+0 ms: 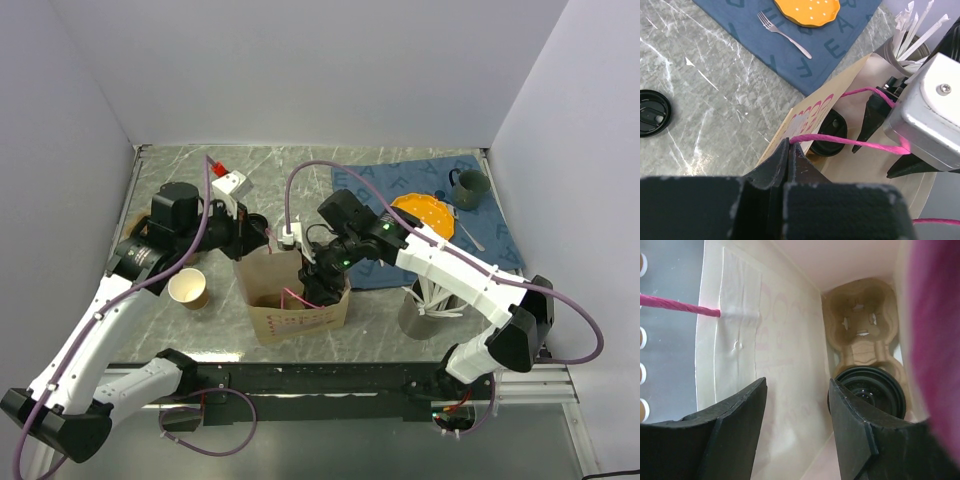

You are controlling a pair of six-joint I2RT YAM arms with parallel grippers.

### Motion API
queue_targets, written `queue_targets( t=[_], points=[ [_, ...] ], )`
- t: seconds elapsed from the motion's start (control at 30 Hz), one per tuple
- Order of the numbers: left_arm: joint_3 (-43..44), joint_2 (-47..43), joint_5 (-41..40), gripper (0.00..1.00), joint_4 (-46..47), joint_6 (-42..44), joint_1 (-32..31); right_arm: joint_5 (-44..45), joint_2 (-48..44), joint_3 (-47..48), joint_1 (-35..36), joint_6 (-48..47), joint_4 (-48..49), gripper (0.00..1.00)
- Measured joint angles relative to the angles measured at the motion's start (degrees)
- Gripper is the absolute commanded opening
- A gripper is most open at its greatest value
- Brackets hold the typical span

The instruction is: Pack the takeout coffee

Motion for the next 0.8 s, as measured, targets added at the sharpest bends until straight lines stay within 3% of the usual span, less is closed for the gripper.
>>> queue_targets(
  t=[0.8],
  points=[
    [0.9,0.7,-0.7,0.01,-1.0,-1.3,0.0,3.9,-2.8,-0.8,1.8,-0.5,-1.8,0.57]
  ],
)
